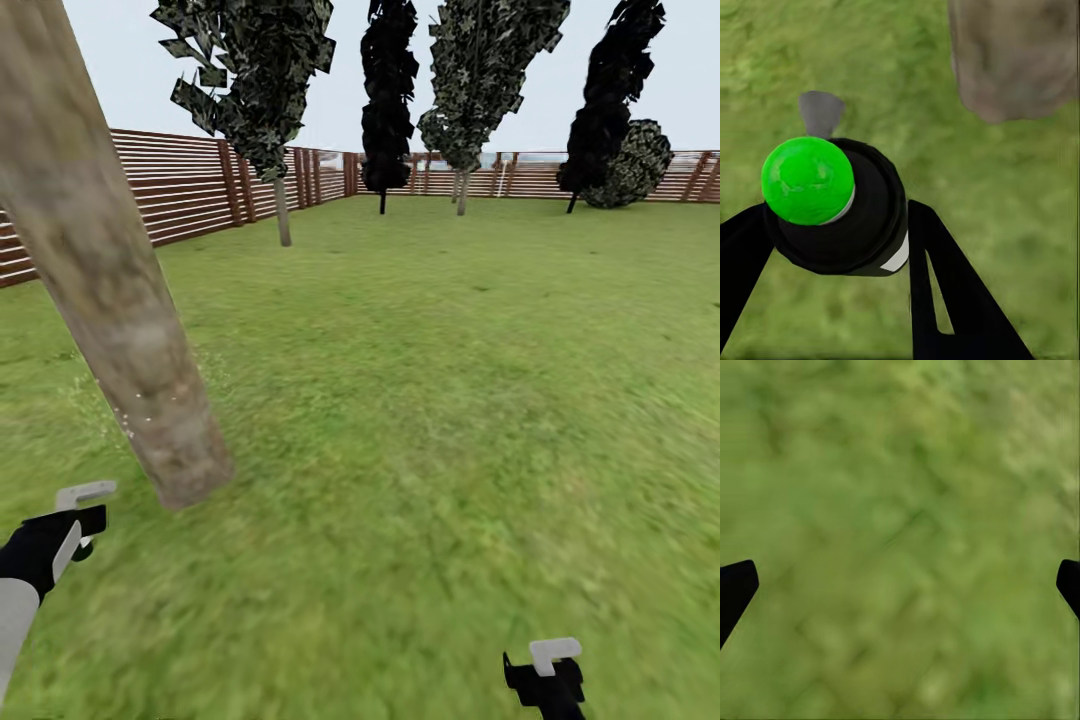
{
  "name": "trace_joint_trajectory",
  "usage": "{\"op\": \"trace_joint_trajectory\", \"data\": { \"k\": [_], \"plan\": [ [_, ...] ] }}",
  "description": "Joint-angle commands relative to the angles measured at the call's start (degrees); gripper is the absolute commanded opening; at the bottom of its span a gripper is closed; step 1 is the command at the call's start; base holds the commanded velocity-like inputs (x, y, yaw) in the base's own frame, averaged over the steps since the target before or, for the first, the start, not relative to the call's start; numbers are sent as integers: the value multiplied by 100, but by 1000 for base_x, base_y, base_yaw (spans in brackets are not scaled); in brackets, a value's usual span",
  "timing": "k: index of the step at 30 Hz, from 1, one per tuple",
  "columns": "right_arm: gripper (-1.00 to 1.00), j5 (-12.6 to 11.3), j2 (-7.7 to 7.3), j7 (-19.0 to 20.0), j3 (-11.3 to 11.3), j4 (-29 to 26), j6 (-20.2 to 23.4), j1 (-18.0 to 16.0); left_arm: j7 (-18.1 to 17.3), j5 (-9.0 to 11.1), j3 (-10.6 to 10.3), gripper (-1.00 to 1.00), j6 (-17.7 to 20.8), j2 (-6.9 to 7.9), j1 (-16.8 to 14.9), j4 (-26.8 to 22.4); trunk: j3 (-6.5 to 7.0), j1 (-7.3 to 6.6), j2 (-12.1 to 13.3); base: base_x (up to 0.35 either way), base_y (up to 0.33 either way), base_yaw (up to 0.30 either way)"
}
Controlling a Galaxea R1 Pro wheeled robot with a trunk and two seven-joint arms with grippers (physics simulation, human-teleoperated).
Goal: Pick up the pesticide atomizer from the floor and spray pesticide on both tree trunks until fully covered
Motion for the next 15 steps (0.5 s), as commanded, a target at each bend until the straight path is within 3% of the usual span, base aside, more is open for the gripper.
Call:
{"op": "trace_joint_trajectory", "data": {
  "k": [1, 15],
  "plan": [
    [100, 60, 1, -15, -45, 7, -18, -3, -13, -80, 29, -100, 30, -25, -7, -14, -5, -1, -2, 80, -246, 58],
    [100, 60, -16, -11, -46, 7, -18, -3, -13, -89, 35, -100, 30, -36, -6, -16, -5, -1, -2, 107, -261, 2]
  ]
}}
